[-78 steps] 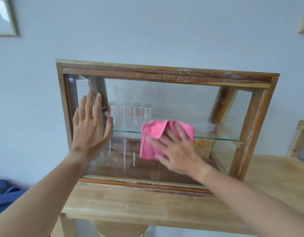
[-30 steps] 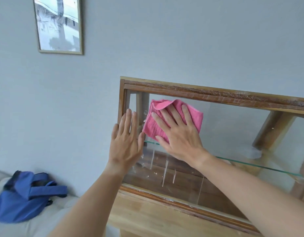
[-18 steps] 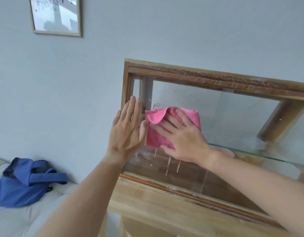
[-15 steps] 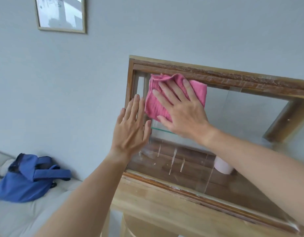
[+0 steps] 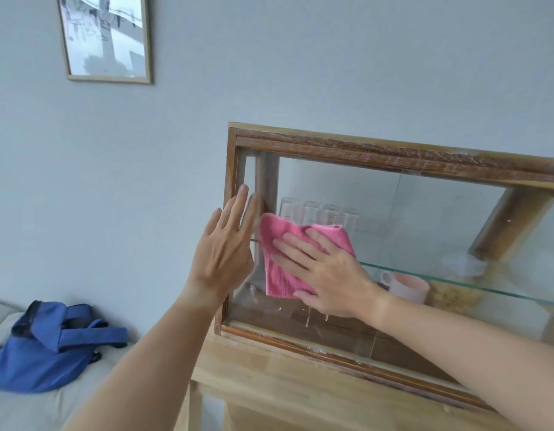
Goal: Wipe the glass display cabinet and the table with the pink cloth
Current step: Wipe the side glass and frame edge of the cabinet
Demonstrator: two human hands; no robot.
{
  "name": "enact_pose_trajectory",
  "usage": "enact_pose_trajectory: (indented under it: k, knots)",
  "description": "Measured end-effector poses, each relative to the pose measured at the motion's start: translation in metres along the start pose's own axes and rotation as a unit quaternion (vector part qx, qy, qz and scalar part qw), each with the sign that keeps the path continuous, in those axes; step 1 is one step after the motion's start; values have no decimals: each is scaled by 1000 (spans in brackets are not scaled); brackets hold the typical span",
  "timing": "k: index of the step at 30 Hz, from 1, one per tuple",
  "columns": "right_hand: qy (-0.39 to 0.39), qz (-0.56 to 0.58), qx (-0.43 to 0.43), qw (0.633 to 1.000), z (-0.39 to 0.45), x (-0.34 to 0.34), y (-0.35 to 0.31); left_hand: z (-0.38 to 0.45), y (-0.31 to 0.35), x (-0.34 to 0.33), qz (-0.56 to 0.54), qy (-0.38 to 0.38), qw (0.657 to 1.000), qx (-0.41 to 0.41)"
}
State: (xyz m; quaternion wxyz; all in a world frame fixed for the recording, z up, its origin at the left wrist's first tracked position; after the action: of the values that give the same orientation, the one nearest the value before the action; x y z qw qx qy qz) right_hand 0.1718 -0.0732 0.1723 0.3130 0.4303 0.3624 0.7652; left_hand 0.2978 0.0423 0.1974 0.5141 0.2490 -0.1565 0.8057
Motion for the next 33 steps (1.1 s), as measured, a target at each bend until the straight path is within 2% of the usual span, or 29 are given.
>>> enact_pose_trajectory:
  k: [4, 6, 10, 15, 17, 22, 27, 30, 33]
  knots:
    - [43, -26, -129, 990, 21, 29, 67, -2, -5, 4, -4, 12, 1000, 10]
    - [48, -32, -146, 988, 35, 35, 75, -3, -10, 5, -4, 9, 1000, 28]
    - [48, 12, -143, 988, 48, 24, 47, -5, -26, 5, 21, -20, 996, 80]
    - [-19, 11, -9, 1000, 18, -2, 4, -7, -30, 2, 39, -42, 992, 112]
    - [-12, -10, 22, 1000, 7, 0, 10, -7, -27, 1, 39, -39, 991, 122]
    - [53, 4, -143, 988, 37, 31, 62, -7, -23, 5, 4, -30, 991, 127]
    - [59, 45, -168, 983, 89, 30, 41, -6, -21, 23, -49, 0, 993, 112]
    - [54, 60, -149, 986, 102, 23, 13, -6, -20, 27, -101, 11, 988, 116]
    - [62, 64, -132, 987, 97, 16, 1, -7, -26, 16, -107, 9, 989, 101]
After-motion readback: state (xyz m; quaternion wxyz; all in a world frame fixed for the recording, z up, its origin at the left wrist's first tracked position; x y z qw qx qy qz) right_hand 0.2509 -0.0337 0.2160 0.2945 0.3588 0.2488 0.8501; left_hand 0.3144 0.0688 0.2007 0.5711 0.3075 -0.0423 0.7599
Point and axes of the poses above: each hand's wrist, its own z-axis towards the middle knuckle, its own x-axis out of the back of the hand, y = z × x, the point moved 6 cm from there along z, towards the middle knuckle, and after that the axes turned 3 degrees about x, right-handed, at the moved point
